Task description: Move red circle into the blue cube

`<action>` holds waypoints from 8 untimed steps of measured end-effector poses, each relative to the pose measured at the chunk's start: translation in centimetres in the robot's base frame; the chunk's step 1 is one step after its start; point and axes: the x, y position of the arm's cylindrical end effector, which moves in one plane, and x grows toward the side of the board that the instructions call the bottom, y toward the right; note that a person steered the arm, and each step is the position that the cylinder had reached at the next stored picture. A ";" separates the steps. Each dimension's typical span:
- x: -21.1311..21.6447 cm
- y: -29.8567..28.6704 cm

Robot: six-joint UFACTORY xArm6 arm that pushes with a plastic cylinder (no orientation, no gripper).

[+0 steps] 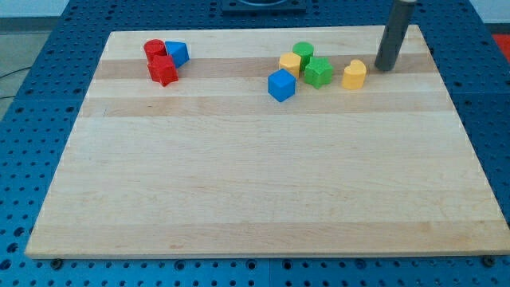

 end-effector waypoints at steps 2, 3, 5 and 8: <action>-2.2 -0.6; 3.3 -6.0; 13.0 -14.8; -6.4 -47.6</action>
